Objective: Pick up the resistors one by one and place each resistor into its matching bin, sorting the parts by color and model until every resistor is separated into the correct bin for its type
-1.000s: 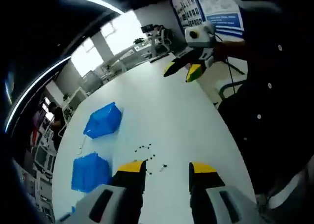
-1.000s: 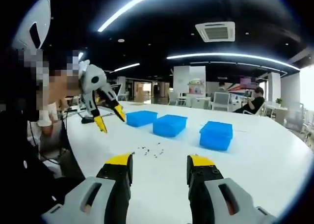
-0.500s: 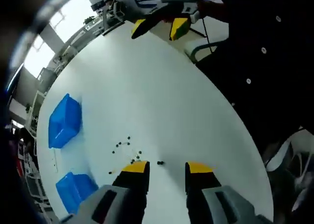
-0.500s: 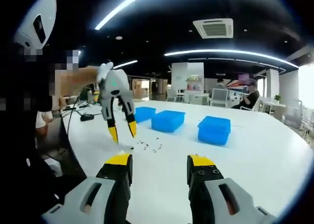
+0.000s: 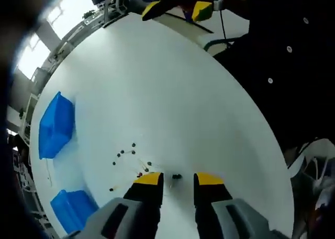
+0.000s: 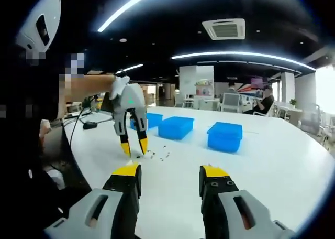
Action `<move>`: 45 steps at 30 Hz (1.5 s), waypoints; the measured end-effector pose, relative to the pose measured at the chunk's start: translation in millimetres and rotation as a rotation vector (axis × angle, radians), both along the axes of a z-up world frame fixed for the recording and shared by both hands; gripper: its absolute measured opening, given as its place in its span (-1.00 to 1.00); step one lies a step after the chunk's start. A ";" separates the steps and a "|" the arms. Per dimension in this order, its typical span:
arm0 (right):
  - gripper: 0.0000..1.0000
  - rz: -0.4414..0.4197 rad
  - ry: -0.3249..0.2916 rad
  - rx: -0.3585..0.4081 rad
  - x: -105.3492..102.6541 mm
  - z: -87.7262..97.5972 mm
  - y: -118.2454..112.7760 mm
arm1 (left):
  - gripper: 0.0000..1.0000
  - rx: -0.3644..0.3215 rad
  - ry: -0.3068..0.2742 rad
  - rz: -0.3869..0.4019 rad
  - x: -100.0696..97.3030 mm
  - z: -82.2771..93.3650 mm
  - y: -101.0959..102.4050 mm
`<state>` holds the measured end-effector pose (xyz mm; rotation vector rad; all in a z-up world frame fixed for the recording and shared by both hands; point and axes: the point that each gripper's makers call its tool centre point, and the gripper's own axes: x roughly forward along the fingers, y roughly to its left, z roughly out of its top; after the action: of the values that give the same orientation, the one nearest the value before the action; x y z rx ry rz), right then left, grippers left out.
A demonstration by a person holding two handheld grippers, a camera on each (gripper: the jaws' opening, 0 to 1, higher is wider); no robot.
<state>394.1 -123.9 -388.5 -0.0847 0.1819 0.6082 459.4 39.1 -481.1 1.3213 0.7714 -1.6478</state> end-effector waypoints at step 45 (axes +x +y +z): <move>-0.09 0.021 -0.020 0.013 1.1 6.2 12.8 | -0.86 -0.575 0.072 0.449 0.0 65.6 5.1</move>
<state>395.2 -111.1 -382.2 -0.0804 0.1577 0.6294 459.4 44.2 -415.5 0.6317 0.5254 -1.4063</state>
